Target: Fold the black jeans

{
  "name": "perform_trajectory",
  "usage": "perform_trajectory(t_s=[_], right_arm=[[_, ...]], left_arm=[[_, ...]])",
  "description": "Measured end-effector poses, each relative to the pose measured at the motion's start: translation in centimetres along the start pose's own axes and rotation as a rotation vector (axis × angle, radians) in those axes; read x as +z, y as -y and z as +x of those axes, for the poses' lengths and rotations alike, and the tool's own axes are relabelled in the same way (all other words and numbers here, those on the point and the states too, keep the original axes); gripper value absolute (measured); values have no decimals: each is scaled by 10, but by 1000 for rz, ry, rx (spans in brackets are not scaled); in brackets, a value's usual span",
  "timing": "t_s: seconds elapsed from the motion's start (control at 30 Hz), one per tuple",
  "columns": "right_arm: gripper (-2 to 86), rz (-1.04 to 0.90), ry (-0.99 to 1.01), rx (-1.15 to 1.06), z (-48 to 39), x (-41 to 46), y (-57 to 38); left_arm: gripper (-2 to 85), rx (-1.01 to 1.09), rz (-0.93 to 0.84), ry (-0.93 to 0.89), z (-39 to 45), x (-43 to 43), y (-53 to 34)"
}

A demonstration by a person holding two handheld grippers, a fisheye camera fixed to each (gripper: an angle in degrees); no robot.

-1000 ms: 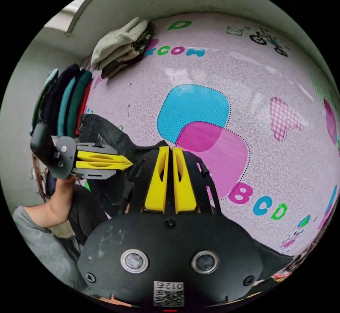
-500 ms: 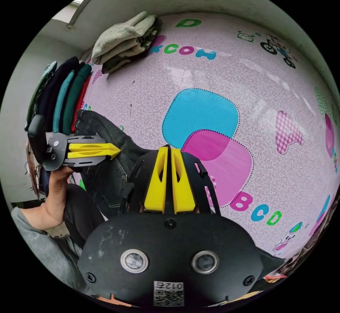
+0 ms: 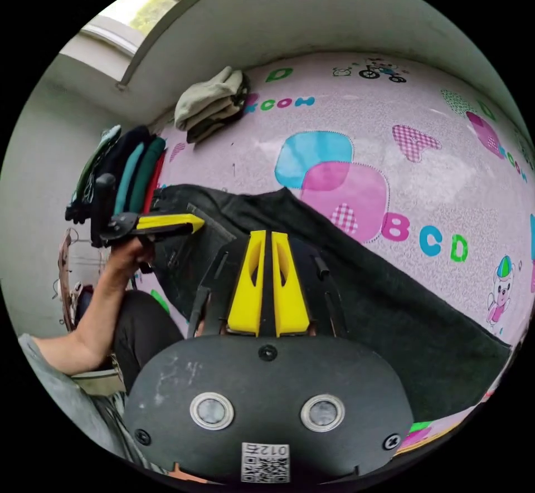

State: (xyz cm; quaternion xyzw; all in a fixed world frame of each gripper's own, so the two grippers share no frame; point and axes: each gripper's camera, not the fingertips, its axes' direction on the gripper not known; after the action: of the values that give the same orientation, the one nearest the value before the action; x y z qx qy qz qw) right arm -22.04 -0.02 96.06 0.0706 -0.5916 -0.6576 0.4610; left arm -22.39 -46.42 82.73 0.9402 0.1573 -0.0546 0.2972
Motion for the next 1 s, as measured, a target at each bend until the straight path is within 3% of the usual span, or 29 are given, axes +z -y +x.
perform_trajectory(t_s=[0.2,0.5,0.63,0.83,1.0], right_arm=[[-7,-22,13,-7,-20,2,-33],[-9,54,-35,-59,-81,-9,17],[-9,-42,-153,-78,-98,5,46],[-10,41,-189,60,-119,-14,62],[-9,24,-159,36,-138,-34,66]], left_arm=[[4,124,-113,246,20,-10,-55],[3,49,-60,178,-7,-5,-132],[4,8,-25,122,-12,6,-145],[3,-1,-15,128,-4,21,-164],[1,-17,-6,117,0,37,-169]])
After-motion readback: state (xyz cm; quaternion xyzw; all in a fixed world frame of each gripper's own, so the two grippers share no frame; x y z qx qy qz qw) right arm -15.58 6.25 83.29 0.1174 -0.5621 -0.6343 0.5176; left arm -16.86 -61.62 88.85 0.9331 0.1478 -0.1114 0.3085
